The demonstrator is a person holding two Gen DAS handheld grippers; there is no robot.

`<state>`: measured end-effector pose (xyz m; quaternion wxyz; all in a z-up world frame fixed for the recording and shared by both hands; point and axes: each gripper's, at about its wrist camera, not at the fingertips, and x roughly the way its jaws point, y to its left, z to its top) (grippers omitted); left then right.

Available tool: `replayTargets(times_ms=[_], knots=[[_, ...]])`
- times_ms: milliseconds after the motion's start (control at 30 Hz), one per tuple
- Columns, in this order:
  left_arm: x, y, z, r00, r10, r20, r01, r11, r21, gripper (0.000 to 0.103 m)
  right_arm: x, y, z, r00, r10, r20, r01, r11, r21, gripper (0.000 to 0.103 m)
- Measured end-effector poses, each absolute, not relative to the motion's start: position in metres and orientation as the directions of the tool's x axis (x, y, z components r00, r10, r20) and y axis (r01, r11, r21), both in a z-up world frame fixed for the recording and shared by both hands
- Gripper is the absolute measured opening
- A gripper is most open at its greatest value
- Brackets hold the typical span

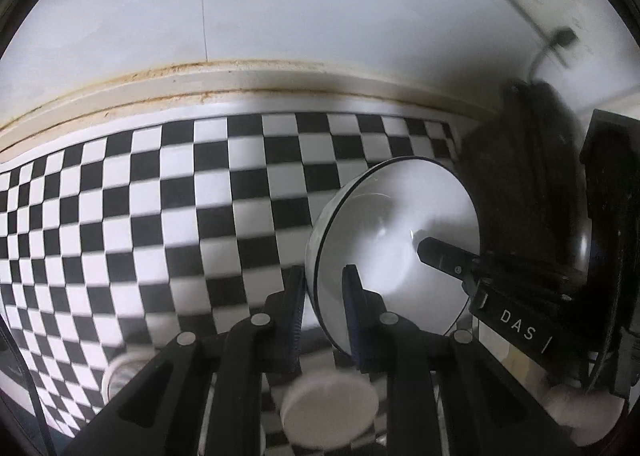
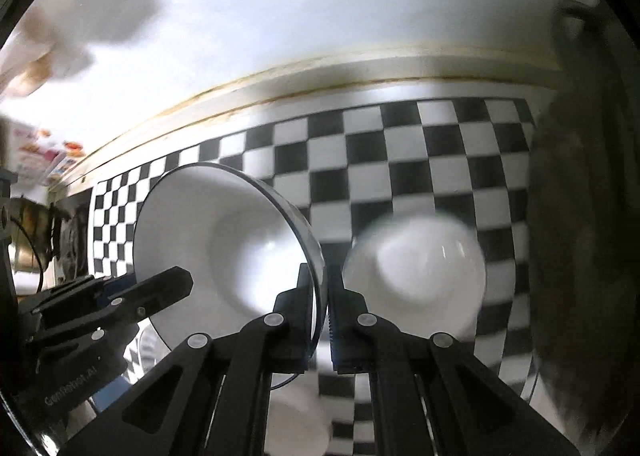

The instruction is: Organize plates and bowls

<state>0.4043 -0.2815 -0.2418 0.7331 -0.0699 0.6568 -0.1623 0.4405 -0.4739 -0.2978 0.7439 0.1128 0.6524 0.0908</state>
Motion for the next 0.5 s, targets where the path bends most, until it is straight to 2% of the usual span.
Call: replayTargets(times_ms=[233, 500], knots=[[0.333, -0.274, -0.247, 0.009, -0.312, -0.95, 0.216, 0.928, -0.303, 0.017, 0.341, -0.471, -0.285, 0.129, 0.281, -0.951, 0.013, 0.959, 0.285, 0.009], [0.278, -0.269, -0.294, -0.095, -0.269, -0.958, 0.231, 0.93, -0.284, 0.017, 0.266, -0.464, -0.341, 0.025, 0.311, -0.95, 0.067, 0.948, 0.312, 0.009]])
